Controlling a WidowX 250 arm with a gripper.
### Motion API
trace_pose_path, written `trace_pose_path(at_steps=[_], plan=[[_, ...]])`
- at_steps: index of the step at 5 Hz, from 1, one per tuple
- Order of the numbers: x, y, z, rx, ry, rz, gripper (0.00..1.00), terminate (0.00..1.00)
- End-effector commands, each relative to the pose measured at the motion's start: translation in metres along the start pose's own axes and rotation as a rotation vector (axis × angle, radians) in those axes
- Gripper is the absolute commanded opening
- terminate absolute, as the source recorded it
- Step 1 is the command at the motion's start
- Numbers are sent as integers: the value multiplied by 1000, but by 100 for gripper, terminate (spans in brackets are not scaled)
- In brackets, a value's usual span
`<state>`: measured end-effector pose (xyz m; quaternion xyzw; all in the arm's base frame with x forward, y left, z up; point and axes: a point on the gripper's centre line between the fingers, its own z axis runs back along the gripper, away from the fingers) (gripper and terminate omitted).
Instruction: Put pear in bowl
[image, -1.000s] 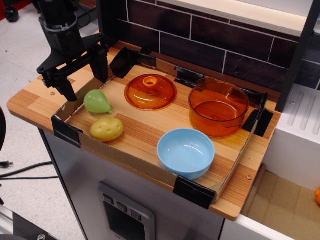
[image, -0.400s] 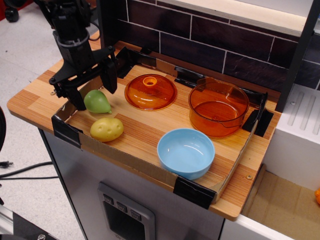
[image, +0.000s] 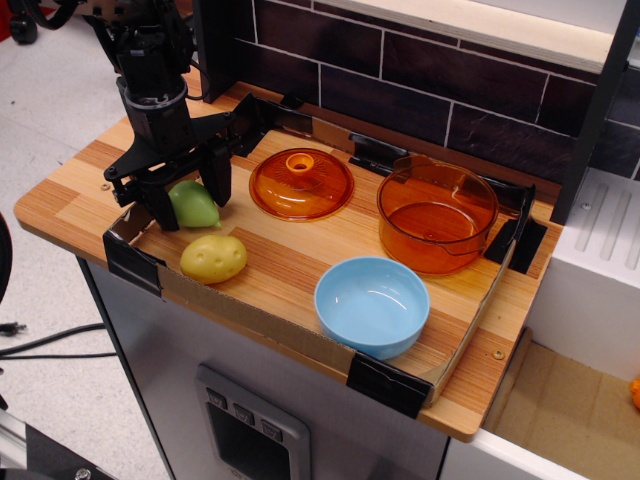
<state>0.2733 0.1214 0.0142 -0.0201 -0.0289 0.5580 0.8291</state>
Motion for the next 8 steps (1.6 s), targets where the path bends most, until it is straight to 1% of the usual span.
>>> trace_pose_path(at_steps=[1,2,3,4,5,6,7,8], plan=[[6,-7,63,-132,-28,-59,0,0],[-1,-22,97,-219,-89,-81,0,0],[-26,-39,115,-205,20,-147,0,0],[-62,-44,108,-166,33,-293,0,0],[-89,-42,104,-134,85,-360,0,0],[-109,-36,94,-109,115,-401,0,0],[-126,-32,80,-80,111,-465,0,0],[-132,-34,65,-93,95,-472,0,0]])
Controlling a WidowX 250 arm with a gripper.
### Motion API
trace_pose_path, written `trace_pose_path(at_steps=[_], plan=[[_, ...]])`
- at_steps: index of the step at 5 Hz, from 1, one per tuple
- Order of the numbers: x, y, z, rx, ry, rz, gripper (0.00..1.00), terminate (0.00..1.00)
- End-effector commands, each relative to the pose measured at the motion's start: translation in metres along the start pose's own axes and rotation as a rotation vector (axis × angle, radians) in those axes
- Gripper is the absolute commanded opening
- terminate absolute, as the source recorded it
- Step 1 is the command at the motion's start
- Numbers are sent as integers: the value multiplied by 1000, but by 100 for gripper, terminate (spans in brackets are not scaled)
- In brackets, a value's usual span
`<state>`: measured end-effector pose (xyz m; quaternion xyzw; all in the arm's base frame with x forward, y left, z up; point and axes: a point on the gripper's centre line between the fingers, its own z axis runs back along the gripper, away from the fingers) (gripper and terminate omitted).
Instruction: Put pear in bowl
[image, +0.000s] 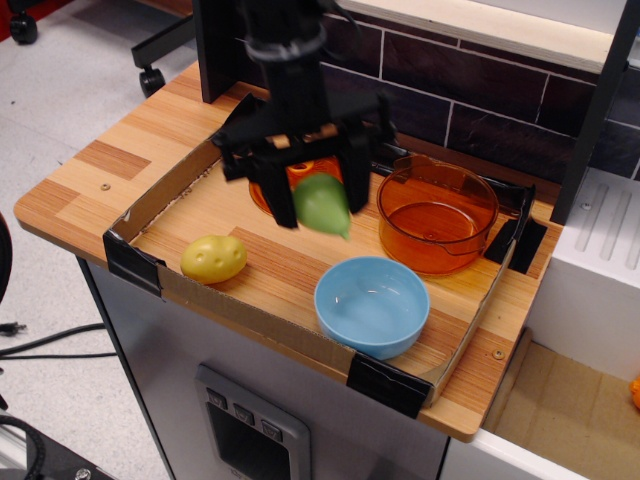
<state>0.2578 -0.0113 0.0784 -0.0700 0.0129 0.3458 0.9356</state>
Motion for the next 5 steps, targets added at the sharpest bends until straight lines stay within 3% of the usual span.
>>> trace_pose_path(at_steps=[1,2,3,4,5], plan=[[-8,-2,-14,-29,-36,-18,0,0],[-12,-4,-18,2,-33,-17,100,0],[-16,-6,-6,-18,68,-27,100,0],[-20,-7,16,-66,117,-54,100,0],[-18,-5,45,-116,49,-25,100,0]])
